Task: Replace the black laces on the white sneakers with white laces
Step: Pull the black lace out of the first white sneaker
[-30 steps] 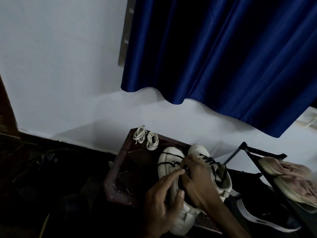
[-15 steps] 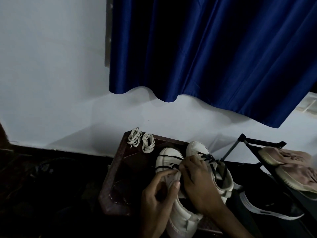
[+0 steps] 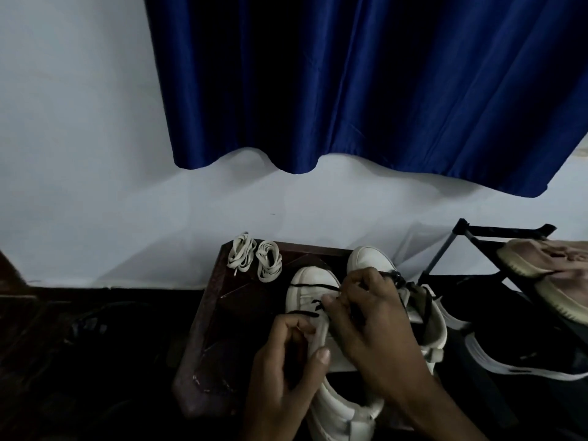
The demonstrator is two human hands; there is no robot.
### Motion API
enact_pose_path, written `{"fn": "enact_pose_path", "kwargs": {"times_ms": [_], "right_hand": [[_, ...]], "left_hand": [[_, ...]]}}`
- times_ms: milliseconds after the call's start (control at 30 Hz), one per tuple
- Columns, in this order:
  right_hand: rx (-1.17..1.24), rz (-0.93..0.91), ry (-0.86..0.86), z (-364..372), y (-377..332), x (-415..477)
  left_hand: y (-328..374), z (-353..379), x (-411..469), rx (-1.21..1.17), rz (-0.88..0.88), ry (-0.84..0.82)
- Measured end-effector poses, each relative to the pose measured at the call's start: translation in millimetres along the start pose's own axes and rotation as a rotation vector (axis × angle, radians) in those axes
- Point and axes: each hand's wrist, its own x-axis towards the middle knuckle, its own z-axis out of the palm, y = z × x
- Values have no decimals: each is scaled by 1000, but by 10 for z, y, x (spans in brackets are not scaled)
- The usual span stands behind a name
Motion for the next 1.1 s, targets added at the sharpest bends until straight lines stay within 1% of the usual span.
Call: {"fn": "enact_pose_path", "kwargs": {"times_ms": [67,133,200,300,367,467,567,633,667,700,767,800,900,933,967,1033,1100], "right_hand": [[-132,-24,-89,-49,49,28],[-139,0,-242,-146,45,62],[-212,-13,-362,-210,-2,97],[-342,-35,-457,-210,-85,121],[-348,-36,-465,-186,-95,134],[-276,-46,-441,-162,-52,160],[-108,-97,-465,-294,-2,199],[54,-68,-505,-536,-6,231],[98,-57,-526,-656,5,253],[86,-59,-545,-742,21,279],[-47,-72,-579,-770,58,305],[-103,-62,-569,-725,56,313],[-142,-73,-422,-546,-27,314],[-166,-72,-416,-502,-67,313],[-202,-57,-437,-462,-99,314],[-288,-19,-531,-393,-146,316],[-312,-35,-603,-295,-171,317]], "left_hand": [[-1,-12,-7,-13,5,-36],[7,-18,-2,-11,18,-56],[32,-19,17,-10,47,-76],[33,-32,20,35,114,-119],[30,-47,13,66,161,-127],[19,-46,22,75,194,-114],[-2,-58,19,94,202,-106],[-8,-62,13,115,207,-82],[-12,-63,14,119,213,-71],[-17,-63,13,117,217,-67],[-25,-50,3,116,220,-64],[-27,-47,-2,121,223,-61],[-24,-45,-17,151,265,-55],[-20,-43,-23,155,272,-58],[-22,-40,-30,158,271,-63],[-31,-44,-52,193,286,-68],[-49,-49,-80,224,303,-64]]}}
